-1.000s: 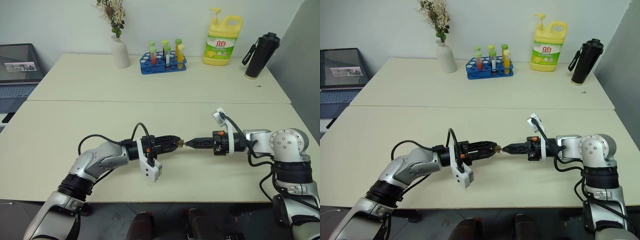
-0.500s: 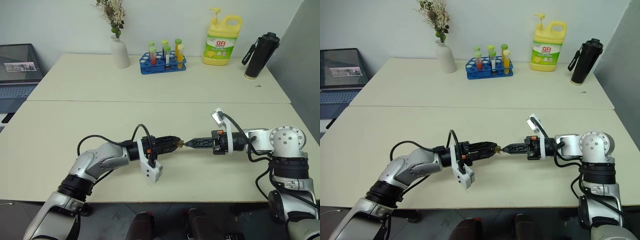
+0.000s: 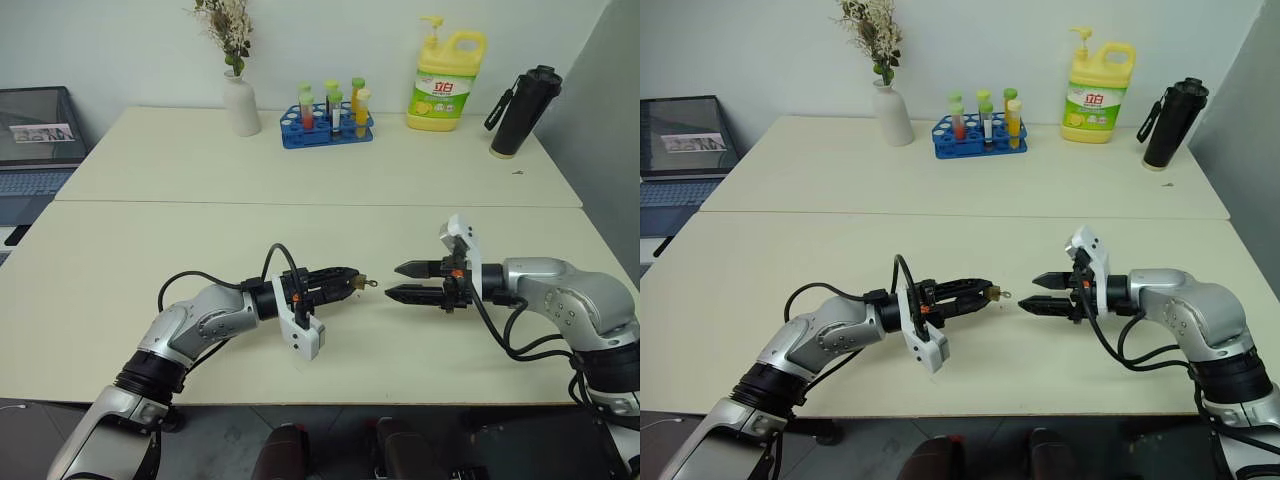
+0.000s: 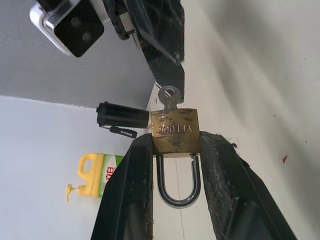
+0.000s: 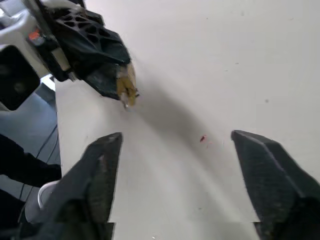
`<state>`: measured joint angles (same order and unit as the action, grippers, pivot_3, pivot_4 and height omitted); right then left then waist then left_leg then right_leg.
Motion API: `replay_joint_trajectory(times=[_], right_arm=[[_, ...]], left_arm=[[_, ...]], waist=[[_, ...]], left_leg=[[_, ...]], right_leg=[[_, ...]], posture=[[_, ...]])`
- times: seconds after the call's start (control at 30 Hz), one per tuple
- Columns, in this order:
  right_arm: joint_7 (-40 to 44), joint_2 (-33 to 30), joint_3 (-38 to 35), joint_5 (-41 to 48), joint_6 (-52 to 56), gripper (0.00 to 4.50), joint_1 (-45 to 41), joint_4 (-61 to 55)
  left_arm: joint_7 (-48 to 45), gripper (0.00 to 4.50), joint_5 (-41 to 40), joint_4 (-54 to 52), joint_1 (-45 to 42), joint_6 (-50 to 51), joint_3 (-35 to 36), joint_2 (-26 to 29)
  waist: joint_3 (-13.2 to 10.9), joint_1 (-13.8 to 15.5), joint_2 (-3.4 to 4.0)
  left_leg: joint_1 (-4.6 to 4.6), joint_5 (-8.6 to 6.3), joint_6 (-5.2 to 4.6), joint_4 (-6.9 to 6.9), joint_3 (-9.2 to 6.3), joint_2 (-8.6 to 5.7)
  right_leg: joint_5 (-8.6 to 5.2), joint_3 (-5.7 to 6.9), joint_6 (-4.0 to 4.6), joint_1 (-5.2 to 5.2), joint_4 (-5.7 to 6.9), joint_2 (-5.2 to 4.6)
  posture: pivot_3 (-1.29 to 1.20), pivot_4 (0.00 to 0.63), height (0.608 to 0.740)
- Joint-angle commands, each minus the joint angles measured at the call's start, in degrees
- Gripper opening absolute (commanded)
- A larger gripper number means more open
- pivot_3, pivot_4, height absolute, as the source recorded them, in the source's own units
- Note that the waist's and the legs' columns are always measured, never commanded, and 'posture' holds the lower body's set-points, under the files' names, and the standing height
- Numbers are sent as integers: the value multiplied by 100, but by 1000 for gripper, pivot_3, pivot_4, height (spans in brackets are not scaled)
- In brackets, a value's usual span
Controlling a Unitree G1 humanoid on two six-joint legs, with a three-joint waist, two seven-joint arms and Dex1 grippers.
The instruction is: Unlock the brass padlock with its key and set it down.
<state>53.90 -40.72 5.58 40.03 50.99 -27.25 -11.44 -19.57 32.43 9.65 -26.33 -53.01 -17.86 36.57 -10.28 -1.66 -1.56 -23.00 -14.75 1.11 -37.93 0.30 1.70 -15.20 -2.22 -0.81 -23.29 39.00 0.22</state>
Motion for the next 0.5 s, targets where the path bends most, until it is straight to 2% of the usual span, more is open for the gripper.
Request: replay_joint_trajectory(times=[0.03, 0.27, 0.5], right_arm=[[183, 96, -367, 311, -163, 4159, 104, -397], [-449, 843, -422, 406, 1, 4159, 142, -570], [-641, 1155, -308, 435, 171, 4159, 81, -516]], left_arm=[[-42, 958, -339, -125, -58, -48, 47, 12], [-141, 958, -401, -117, -162, -81, -5, -53], [-172, 958, -397, -105, -216, -116, -22, -94]], waist=[[0, -3, 0], [0, 1, 0], [0, 2, 0]], left_leg=[[0, 0, 0, 0, 1, 1], [3, 0, 0, -1, -1, 0], [2, 0, 0, -1, 2, -2]], right_leg=[[0, -1, 1, 0, 0, 0], [0, 0, 1, 2, 2, 0], [1, -1, 1, 2, 1, -3]], posture=[[0, 150, 740], [0, 150, 740], [0, 150, 740]])
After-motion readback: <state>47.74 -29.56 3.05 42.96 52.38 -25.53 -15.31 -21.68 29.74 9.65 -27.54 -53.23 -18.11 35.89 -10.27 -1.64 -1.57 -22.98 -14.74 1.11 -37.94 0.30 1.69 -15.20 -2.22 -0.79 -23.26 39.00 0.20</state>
